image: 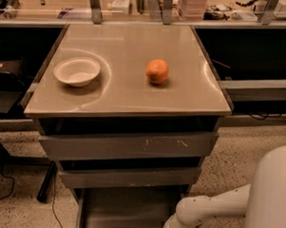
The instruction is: Close bottom drawer
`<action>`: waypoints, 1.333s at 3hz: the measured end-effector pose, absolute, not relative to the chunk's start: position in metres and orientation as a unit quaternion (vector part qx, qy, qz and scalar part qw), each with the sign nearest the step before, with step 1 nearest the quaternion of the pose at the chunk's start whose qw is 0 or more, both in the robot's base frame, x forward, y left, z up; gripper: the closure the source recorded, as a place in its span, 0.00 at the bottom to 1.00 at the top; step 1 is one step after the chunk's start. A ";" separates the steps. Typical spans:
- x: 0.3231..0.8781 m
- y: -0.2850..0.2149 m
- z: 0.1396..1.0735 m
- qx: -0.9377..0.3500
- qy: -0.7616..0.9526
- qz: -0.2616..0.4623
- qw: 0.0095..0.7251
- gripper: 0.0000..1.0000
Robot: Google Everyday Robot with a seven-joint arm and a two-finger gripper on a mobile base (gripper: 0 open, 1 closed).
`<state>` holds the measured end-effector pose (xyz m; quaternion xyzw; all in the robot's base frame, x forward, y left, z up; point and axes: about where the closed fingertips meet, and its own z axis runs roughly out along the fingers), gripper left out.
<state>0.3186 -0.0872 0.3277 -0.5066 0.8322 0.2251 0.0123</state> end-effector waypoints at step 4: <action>0.321 -0.100 0.212 -0.482 0.847 0.222 -0.024 1.00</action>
Offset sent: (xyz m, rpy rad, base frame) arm 0.0018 -0.0159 -0.1136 -0.0109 0.0653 -0.0677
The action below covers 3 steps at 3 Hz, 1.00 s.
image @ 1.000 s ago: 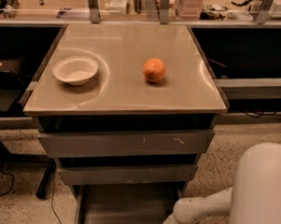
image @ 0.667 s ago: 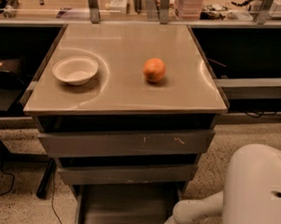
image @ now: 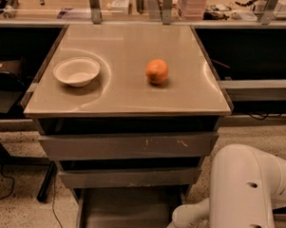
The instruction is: Close bottom drawer
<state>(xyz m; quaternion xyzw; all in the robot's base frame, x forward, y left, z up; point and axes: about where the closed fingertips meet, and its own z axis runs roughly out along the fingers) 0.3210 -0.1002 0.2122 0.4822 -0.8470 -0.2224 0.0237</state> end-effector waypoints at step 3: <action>0.325 -0.098 0.210 0.490 -0.844 -0.213 0.031 0.59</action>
Offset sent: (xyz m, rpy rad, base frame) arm 0.0035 0.0017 -0.0019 -0.0184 0.0007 0.0172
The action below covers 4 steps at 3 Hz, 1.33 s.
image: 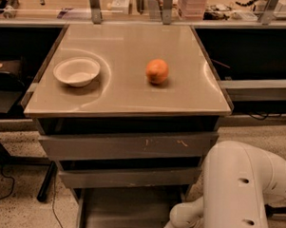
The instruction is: Close bottom drawer
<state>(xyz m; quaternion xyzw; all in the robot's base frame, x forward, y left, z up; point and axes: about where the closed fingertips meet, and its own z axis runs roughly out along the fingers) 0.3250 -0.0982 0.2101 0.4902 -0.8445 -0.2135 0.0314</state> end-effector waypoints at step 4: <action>0.325 -0.098 0.210 0.490 -0.844 -0.214 0.031 0.00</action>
Offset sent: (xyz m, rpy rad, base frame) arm 0.0000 0.0000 0.0000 0.0000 0.0000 0.0000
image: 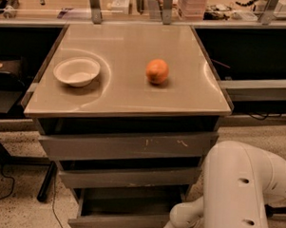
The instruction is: Close bottom drawer
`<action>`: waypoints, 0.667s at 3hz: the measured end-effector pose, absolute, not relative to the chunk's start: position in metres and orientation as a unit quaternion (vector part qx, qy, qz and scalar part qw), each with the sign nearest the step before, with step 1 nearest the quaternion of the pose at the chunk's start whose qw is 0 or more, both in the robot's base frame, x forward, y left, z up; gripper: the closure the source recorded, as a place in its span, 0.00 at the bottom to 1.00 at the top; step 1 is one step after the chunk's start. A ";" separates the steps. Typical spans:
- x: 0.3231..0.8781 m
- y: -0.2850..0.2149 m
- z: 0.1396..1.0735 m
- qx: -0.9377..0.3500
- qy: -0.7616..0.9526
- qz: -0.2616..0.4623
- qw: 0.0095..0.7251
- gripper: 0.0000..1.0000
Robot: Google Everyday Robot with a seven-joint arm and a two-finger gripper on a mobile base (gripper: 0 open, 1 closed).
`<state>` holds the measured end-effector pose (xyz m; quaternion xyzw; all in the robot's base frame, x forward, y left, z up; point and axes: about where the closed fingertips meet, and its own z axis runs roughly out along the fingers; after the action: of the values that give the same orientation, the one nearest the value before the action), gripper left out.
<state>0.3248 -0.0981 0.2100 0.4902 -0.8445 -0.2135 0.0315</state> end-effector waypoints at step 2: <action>0.325 -0.098 0.210 0.490 -0.844 -0.214 0.032 0.41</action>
Offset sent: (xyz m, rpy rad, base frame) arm 0.0000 0.0000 0.0000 0.0000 0.0000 0.0000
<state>0.3248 -0.0981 0.2100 0.4902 -0.8444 -0.2136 0.0315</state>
